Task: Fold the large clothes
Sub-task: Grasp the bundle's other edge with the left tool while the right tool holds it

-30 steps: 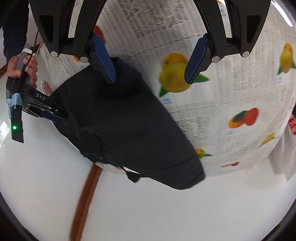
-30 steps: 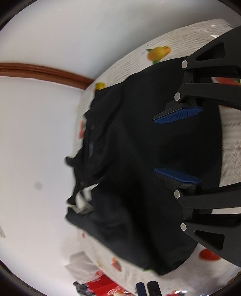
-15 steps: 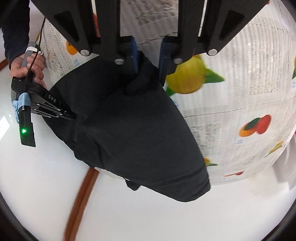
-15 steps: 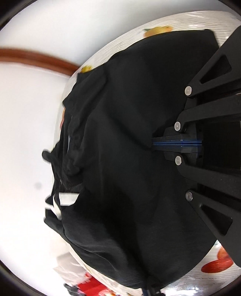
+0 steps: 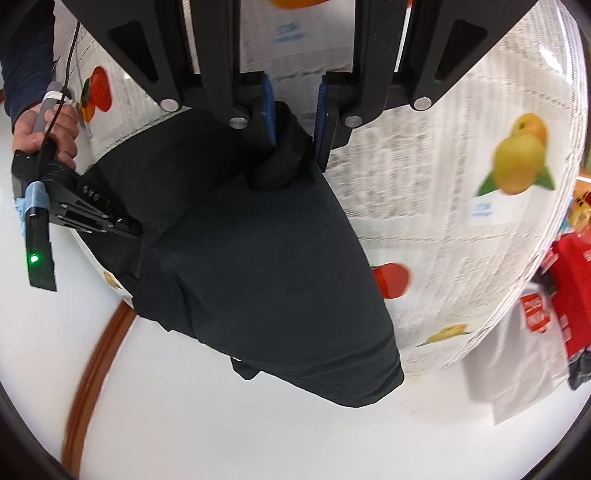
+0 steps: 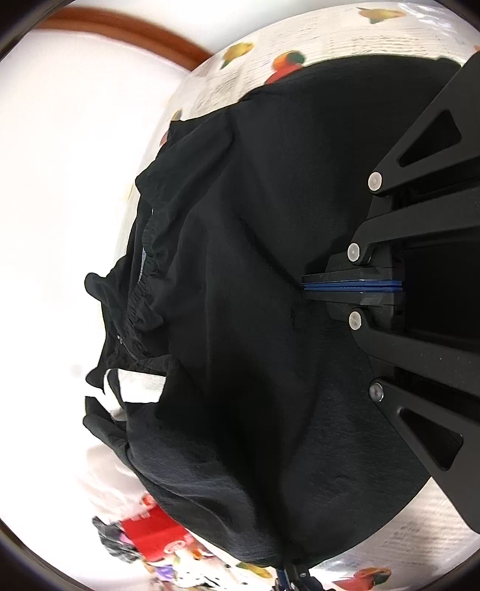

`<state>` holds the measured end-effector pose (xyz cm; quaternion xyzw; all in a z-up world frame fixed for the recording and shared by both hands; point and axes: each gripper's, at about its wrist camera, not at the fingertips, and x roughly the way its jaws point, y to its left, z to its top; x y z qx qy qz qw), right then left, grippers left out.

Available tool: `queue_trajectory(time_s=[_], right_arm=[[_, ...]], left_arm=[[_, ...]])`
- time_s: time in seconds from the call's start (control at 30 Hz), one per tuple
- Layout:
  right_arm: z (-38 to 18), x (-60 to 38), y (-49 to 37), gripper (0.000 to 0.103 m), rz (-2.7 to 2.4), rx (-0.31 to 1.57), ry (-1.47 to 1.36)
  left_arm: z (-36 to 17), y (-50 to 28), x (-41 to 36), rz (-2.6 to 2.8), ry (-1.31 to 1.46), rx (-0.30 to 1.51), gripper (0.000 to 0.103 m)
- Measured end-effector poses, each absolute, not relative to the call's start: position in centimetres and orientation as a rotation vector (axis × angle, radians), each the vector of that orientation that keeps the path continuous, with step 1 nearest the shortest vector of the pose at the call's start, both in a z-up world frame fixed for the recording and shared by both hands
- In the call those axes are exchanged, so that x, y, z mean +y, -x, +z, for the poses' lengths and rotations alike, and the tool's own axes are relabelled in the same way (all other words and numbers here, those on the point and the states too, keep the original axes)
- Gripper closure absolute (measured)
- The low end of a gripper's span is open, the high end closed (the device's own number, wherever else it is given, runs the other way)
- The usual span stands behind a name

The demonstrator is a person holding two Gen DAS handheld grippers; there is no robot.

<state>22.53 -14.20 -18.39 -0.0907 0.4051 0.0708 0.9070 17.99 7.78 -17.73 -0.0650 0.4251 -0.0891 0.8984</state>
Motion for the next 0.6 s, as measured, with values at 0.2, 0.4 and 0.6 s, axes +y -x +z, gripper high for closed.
queue_trajectory(time_s=[0.2,0.4,0.6], right_arm=[[-15.3,-13.9,-21.6,0.041,0.209,0.803,0.137],[-11.7,-12.6,-21.6,0.028,0.315,0.733,0.036],[-12.2,-9.7,-24.5,0.027,0.358,0.798,-0.022]], left_arm=[[-16.9,-16.4,8.0,-0.155,0.075,0.846,0.062],[-16.6,-16.9,7.5,-0.187,0.074,0.824,0.038],[-17.9,-18.9,7.6,-0.202,0.109,0.862,0.031]])
